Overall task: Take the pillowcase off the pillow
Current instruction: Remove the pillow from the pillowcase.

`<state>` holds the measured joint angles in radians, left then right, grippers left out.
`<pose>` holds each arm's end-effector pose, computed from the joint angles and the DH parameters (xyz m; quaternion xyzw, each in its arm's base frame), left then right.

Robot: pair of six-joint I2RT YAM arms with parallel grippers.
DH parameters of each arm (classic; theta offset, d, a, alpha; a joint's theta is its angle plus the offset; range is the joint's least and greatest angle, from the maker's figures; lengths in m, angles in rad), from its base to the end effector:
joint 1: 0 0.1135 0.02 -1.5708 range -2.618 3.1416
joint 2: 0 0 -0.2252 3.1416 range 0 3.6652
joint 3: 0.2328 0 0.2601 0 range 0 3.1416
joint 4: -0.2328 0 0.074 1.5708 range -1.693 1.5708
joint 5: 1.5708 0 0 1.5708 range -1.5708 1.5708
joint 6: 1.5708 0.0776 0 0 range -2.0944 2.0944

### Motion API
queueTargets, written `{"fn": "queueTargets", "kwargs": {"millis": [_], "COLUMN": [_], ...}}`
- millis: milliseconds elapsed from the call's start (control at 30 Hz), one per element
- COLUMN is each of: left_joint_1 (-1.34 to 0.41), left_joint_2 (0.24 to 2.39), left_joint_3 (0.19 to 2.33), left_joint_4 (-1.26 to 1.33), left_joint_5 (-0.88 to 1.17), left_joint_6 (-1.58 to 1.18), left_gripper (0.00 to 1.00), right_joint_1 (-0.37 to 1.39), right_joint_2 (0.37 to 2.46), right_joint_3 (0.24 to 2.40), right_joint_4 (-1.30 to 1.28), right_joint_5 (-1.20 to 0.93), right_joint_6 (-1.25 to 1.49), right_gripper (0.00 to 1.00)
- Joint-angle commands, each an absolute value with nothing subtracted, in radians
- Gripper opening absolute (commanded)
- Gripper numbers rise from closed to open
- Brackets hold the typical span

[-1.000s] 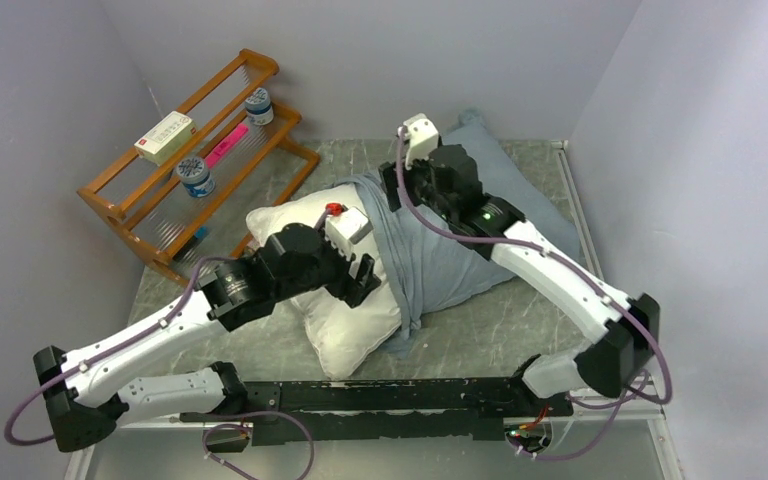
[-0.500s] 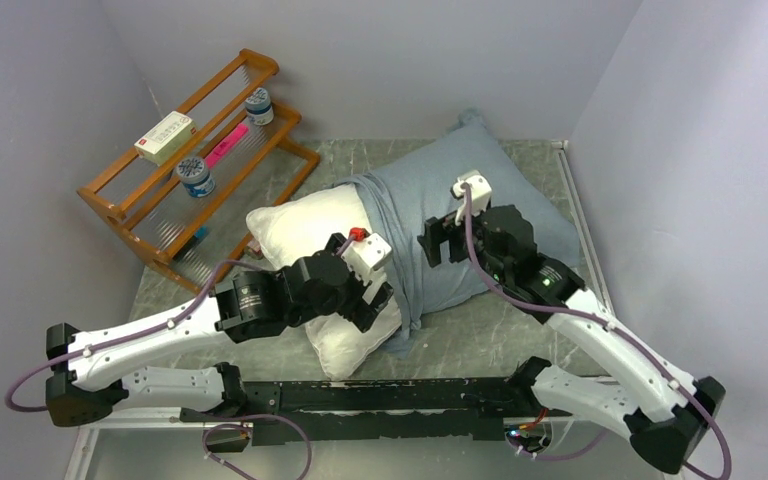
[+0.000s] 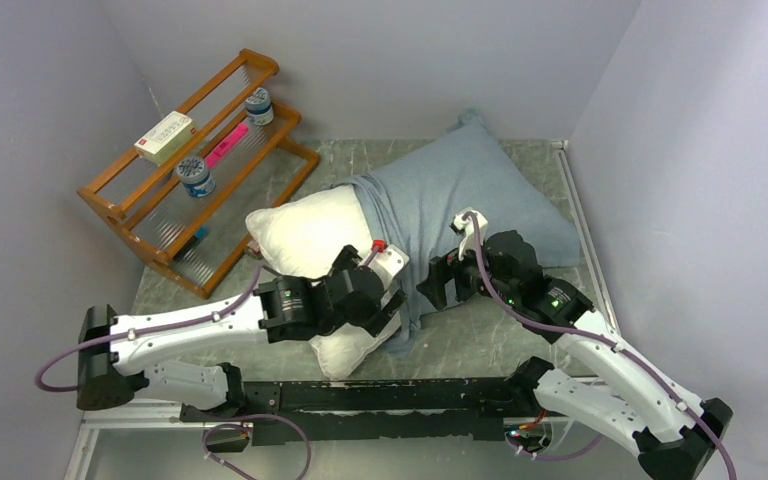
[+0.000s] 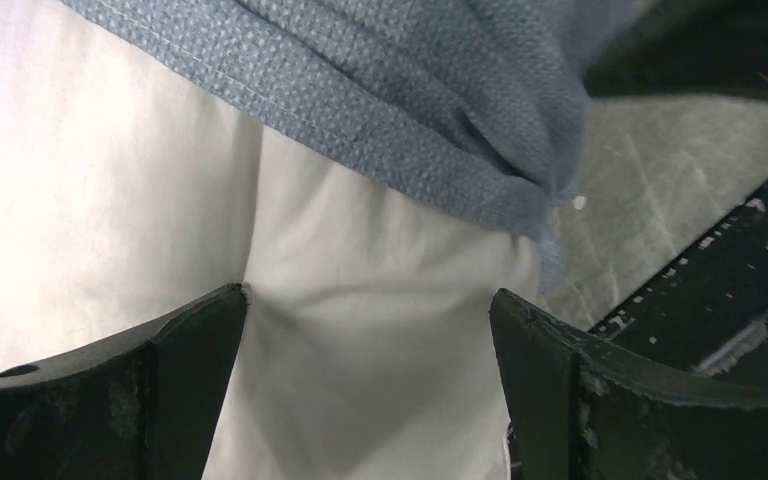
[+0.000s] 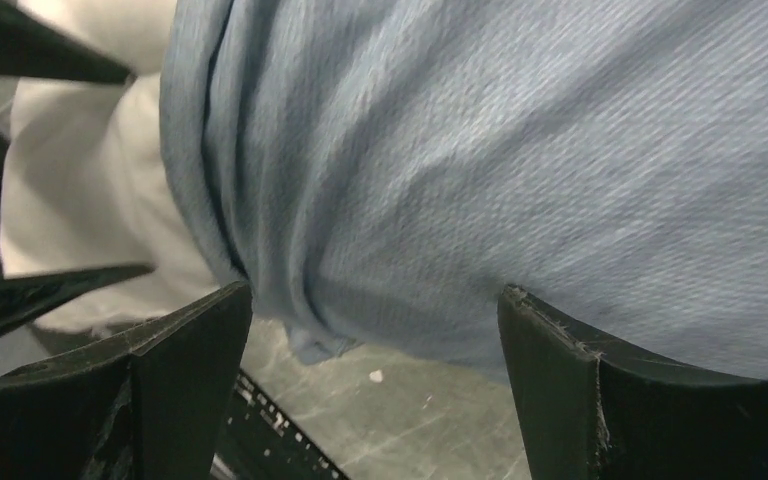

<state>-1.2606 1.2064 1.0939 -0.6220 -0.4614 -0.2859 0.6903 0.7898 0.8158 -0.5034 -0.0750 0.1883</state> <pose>0.1258 -0.2794 0.2590 0.3346 0.8295 -0.1266 0.4289 0.1870 0.1620 0.2704 -0.2309 0.8221 0.2499 0.4566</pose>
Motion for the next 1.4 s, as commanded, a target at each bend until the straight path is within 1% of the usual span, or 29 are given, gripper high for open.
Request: {"fn": "queueTargets", "kwargs": {"millis": [0,100,167,233,333,433,500,667,700,767,867,933,1067,1233,1300,1333,1367], "left_joint_1": [-1.264,-1.259,-1.249,-1.235,-1.216,-1.203,-1.195,-1.182,-1.179,-1.173,-1.162,-1.152,-1.119,-1.029,-0.997,-0.983,-0.969], "left_joint_2": [1.253,1.270,1.288,1.305,1.319,1.317,1.308,1.275,1.265,1.247,1.220,1.207,1.184,1.156,1.145,1.139,1.132], "left_joint_3": [1.057,1.014,0.994,0.984,0.973,0.965,0.961,0.953,0.951,0.947,0.944,0.952,0.979,1.021,1.038,1.044,1.046], "left_joint_4": [-0.662,-0.619,-0.598,-0.577,-0.540,-0.520,-0.514,-0.501,-0.500,-0.497,-0.495,-0.506,-0.546,-0.593,-0.612,-0.618,-0.620], "left_joint_5": [-0.599,-0.621,-0.625,-0.615,-0.587,-0.575,-0.570,-0.556,-0.556,-0.559,-0.555,-0.560,-0.588,-0.574,-0.568,-0.566,-0.564], "left_joint_6": [-0.375,-0.390,-0.392,-0.386,-0.373,-0.364,-0.359,-0.345,-0.344,-0.343,-0.338,-0.331,-0.306,-0.253,-0.234,-0.226,-0.216], "left_gripper": [0.97,0.97,0.95,0.91,0.81,0.67,0.55,0.29,0.22,0.06,0.05,0.05,0.05,0.05,0.05,0.05,0.05], "right_joint_1": [0.688,0.690,0.690,0.689,0.690,0.689,0.689,0.689,0.690,0.690,0.690,0.689,0.689,0.685,0.682,0.678,0.676], "right_joint_2": [0.774,0.786,0.809,0.835,0.854,0.861,0.877,0.927,0.937,0.958,0.996,1.021,1.058,1.092,1.099,1.100,1.100], "right_joint_3": [0.790,0.772,0.757,0.735,0.687,0.648,0.633,0.604,0.603,0.603,0.616,0.636,0.694,0.767,0.794,0.803,0.812], "right_joint_4": [-0.499,-0.479,-0.456,-0.421,-0.342,-0.295,-0.280,-0.223,-0.213,-0.185,-0.153,-0.154,-0.175,-0.211,-0.237,-0.243,-0.254], "right_joint_5": [-0.217,-0.291,-0.366,-0.407,-0.407,-0.335,-0.288,-0.207,-0.195,-0.178,-0.160,-0.134,-0.049,0.034,0.075,0.087,0.108], "right_joint_6": [0.224,0.224,0.217,0.226,0.258,0.281,0.287,0.300,0.300,0.299,0.285,0.266,0.225,0.188,0.173,0.166,0.161], "right_gripper": [0.95,0.96,0.96,1.00,1.00,1.00,0.99,0.96,0.95,0.92,0.87,0.80,0.58,0.34,0.21,0.18,0.12]}}
